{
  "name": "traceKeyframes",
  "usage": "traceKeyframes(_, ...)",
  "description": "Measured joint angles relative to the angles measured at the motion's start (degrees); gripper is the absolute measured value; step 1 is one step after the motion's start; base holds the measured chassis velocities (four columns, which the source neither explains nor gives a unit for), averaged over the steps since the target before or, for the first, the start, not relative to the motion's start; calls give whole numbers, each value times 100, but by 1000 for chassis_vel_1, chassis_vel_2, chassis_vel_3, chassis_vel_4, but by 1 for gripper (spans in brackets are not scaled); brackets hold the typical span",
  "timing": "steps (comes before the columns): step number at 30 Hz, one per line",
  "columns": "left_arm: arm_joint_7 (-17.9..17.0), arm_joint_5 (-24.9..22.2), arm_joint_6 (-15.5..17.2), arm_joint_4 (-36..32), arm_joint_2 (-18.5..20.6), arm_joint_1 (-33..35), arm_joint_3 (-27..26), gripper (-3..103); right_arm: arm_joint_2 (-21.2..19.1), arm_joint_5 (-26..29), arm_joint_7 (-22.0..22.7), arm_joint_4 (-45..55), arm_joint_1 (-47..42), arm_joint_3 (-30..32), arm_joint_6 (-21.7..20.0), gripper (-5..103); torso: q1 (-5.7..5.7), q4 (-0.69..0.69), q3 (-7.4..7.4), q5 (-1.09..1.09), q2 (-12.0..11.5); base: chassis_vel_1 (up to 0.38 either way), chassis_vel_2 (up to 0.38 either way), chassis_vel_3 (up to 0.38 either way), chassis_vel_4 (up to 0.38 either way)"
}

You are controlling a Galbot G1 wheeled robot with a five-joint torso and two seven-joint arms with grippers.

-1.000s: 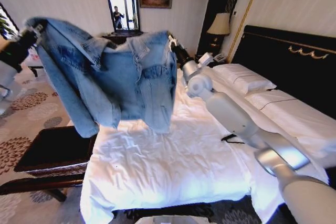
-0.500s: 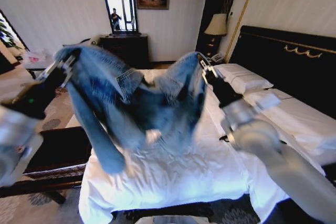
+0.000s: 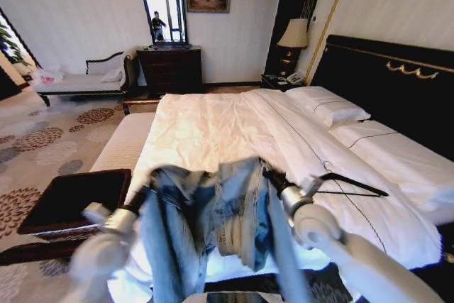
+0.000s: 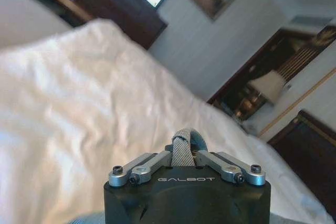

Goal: Pick up the clothes from the bed and hang them on the clothes hanger.

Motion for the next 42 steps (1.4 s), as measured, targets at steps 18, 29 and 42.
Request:
traceKeyframes(18, -26, -1369, -37, -545, 1240, -1139, -845, 3, 103, 153, -1699, -385, 1321, -124, 1010, 5, -5, -1, -2, -1, 2, 0, 0, 0, 0)
traceKeyframes(29, -158, -3169, -40, 466, 4084, -3844, -697, 3, 804, 1129, -2295, -2259, 5692, -2029, 1364, 5, 3, 2, 2, 0, -1, 0, 0, 0, 0)
traceKeyframes(42, -289, -3549, -80, -633, 4526, -3277, -1371, 3, 448, 1058, -2224, -1196, 5199, -1516, 1389, 5, -2, 0, -1, 1, 1, 0, 0, 0, 0)
